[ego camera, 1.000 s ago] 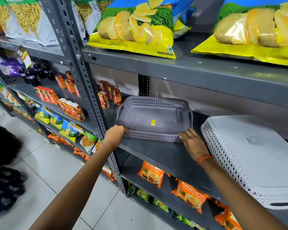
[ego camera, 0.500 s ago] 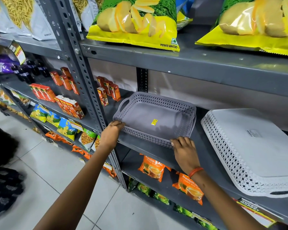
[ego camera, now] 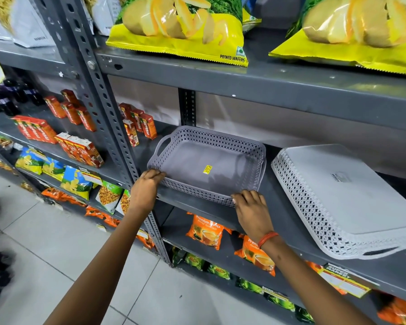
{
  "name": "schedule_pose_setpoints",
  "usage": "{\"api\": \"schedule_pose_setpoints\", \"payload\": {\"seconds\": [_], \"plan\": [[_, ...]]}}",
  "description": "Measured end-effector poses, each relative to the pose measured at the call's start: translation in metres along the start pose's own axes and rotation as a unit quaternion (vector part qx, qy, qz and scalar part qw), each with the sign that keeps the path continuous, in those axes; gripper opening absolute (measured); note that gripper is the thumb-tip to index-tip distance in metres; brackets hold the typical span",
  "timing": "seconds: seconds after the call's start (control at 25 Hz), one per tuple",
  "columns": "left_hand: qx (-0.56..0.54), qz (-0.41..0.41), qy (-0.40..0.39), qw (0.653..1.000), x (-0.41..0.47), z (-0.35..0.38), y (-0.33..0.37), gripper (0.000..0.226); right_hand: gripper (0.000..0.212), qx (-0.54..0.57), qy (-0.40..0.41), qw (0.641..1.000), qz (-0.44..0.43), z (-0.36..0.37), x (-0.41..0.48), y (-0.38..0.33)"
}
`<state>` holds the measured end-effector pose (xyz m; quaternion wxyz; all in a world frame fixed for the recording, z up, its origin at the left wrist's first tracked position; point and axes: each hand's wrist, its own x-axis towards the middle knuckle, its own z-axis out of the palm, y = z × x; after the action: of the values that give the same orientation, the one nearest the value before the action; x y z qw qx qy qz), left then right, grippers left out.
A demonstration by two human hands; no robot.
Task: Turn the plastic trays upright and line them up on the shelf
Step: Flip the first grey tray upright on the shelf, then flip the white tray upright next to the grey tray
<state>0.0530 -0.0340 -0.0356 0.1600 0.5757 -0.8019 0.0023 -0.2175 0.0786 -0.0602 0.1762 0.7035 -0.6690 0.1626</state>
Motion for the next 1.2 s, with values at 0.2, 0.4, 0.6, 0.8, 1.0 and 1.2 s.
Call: {"api": "schedule_pose_setpoints", "payload": {"seconds": [0.2, 0.4, 0.6, 0.8, 1.0, 1.2], "plan": [[0.016, 0.017, 0.006, 1.000, 0.000, -0.001, 0.002, 0.051, 0.020, 0.005, -0.007, 1.000, -0.008, -0.005, 0.002, -0.002], [0.008, 0.027, 0.010, 1.000, -0.010, -0.007, 0.059, 0.067, 0.036, 0.114, 0.017, 0.993, 0.022, -0.046, -0.010, 0.022], [-0.039, 0.088, 0.085, 0.992, -0.030, -0.004, 0.193, 0.050, 0.037, 0.142, 0.083, 0.983, 0.080, -0.097, -0.061, 0.117], [-0.120, 0.193, 0.102, 0.968, -0.073, 0.002, 0.336, 0.037, 0.044, 0.156, 0.087, 0.964, 0.195, -0.113, -0.129, 0.224], [-0.124, 0.324, 0.022, 0.938, -0.112, 0.025, 0.442, 0.023, 0.048, 0.231, 0.060, 0.892, 0.384, -0.089, -0.169, 0.298], [0.024, 0.278, -0.161, 0.947, -0.127, 0.045, 0.489, 0.025, 0.035, 0.393, -0.004, 0.788, 0.474, -0.085, -0.171, 0.321]]}}
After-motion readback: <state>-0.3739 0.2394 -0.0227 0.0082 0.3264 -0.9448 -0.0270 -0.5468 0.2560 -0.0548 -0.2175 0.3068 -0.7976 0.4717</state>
